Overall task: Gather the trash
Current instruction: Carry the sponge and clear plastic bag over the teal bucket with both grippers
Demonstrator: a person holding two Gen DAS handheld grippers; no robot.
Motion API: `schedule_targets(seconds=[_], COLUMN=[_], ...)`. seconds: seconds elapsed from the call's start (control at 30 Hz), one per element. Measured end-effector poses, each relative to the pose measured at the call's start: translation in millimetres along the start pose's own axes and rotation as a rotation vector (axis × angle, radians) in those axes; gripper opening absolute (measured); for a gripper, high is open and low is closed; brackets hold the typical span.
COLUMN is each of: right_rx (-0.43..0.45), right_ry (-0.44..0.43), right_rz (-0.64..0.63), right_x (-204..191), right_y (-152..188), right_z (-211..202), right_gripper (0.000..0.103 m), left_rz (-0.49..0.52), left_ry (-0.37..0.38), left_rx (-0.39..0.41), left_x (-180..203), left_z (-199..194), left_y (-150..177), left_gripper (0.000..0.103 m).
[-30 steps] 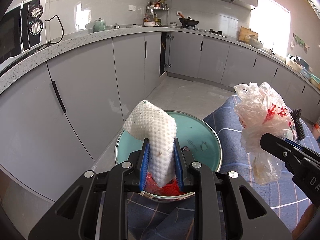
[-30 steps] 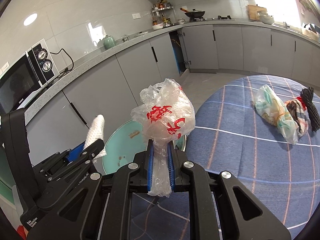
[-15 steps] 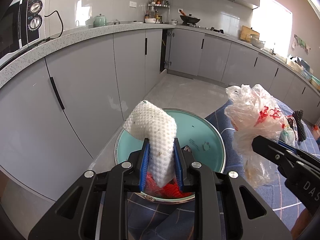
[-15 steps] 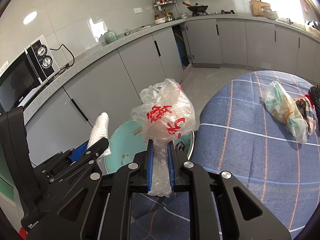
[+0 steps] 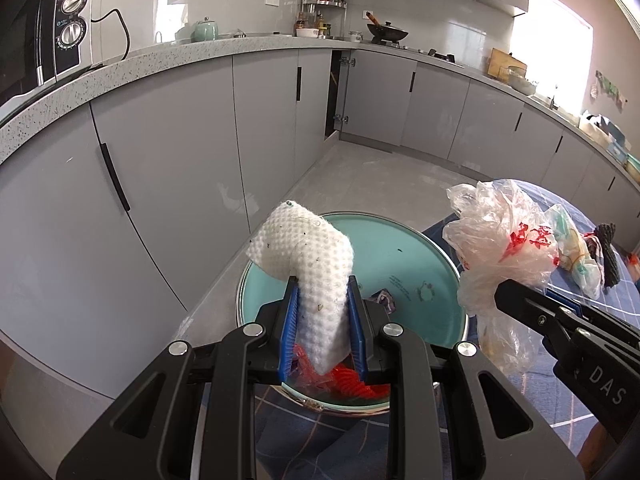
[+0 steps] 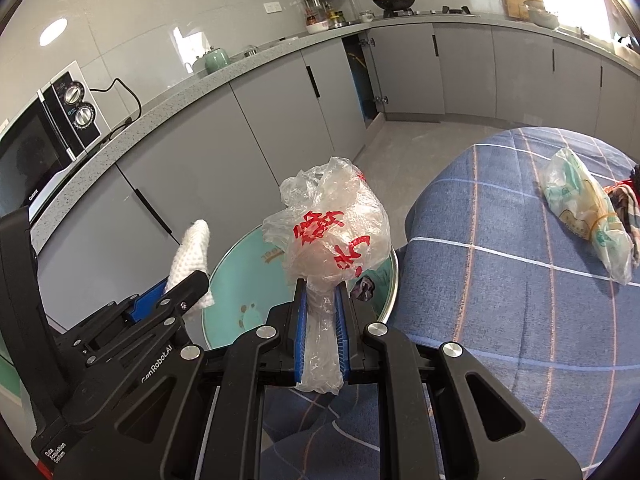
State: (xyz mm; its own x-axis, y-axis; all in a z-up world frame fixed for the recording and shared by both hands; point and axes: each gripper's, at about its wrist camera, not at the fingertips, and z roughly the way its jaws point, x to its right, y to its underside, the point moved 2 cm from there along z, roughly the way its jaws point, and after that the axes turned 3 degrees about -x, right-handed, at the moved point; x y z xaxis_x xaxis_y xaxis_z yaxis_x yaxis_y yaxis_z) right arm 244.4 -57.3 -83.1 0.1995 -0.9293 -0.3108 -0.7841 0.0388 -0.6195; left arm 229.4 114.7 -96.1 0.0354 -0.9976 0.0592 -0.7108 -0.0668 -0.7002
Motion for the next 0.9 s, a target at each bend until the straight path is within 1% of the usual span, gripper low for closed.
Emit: schedule_targets(seconds=[0.23, 0.5, 0.67, 0.9], right_rx=[-0.037, -0.057, -0.074, -0.108], right_ry=[-0.012, -0.012, -0.002, -0.014], right_rz=[0.001, 0.004, 0.0, -0.003], right_x=[-3, 1, 1, -3], right_y=[-1, -1, -4, -6], right_z=[19, 29, 41, 59], right_gripper=[0.014, 0.014, 0.014, 0.015], left_rz=[0.005, 0.015, 0.014, 0.003], left_ry=[-0.004, 0.001, 0.014, -0.007], left_rx=[-0.021, -0.039, -0.075, -0.1], left_x=[-2, -1, -3, -11], left_z=[10, 25, 40, 50], left_y=[2, -2, -1, 0], left_gripper=[0.024, 0.024, 0.024, 0.024])
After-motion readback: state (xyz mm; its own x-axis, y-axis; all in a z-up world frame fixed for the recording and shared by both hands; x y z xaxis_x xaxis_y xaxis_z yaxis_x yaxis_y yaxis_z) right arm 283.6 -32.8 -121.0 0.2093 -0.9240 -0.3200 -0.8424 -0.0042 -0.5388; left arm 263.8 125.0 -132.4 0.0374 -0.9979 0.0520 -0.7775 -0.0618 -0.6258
